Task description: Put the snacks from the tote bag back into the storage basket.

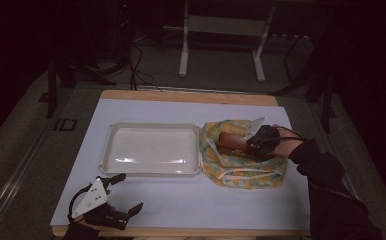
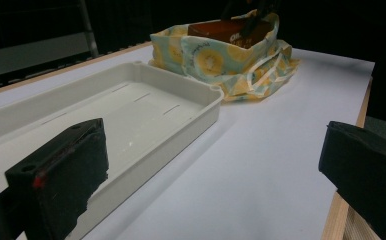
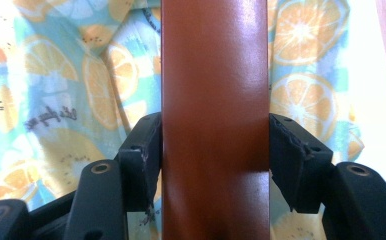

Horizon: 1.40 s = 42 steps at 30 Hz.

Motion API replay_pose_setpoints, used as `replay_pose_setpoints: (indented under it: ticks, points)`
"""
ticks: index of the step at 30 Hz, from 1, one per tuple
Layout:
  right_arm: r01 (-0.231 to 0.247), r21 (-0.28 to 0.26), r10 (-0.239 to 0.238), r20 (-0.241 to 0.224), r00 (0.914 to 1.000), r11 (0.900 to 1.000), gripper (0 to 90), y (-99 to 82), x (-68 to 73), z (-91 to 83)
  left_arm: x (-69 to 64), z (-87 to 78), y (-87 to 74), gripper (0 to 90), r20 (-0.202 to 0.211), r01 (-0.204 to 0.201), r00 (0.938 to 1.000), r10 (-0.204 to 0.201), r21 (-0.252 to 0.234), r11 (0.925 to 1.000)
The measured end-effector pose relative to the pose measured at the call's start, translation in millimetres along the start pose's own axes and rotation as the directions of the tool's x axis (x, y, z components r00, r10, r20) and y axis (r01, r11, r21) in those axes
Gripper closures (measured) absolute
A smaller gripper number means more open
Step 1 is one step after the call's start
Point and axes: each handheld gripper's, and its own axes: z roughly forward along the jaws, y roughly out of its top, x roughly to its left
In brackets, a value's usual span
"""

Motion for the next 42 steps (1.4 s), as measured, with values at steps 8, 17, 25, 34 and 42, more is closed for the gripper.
replay_pose_setpoints:
  ticks: [8,17,25,34,42]
  points:
    - [0.013,-0.02,-0.013,0.017,0.9998,0.9997,42.4,5.1,-0.2,-16.0,0.3,0.4,-0.1,0.0,-0.001,0.0,1.0,0.0,0.0,1.0]
    - [0.01,-0.038,-0.009,0.031,0.9995,0.9992,42.4,10.1,-1.8,-33.8,0.7,-0.3,0.0,0.0,-0.001,0.001,1.0,-0.001,-0.003,1.0]
    - [0.009,-0.052,-0.006,0.049,0.9988,0.9986,42.4,15.4,-5.6,-52.4,0.7,-0.4,0.1,0.0,0.001,0.001,1.0,-0.001,-0.004,1.0]
    - [0.026,-0.062,-0.022,0.064,0.9977,0.9977,42.4,27.0,-9.4,-67.0,0.5,-0.8,0.2,0.0,0.001,0.001,1.0,-0.001,-0.005,1.0]
    - [0.042,-0.063,-0.037,0.071,0.9968,0.9971,42.6,41.3,-12.2,-77.3,0.6,-1.1,0.2,0.0,0.003,0.0,1.0,0.0,-0.007,1.0]
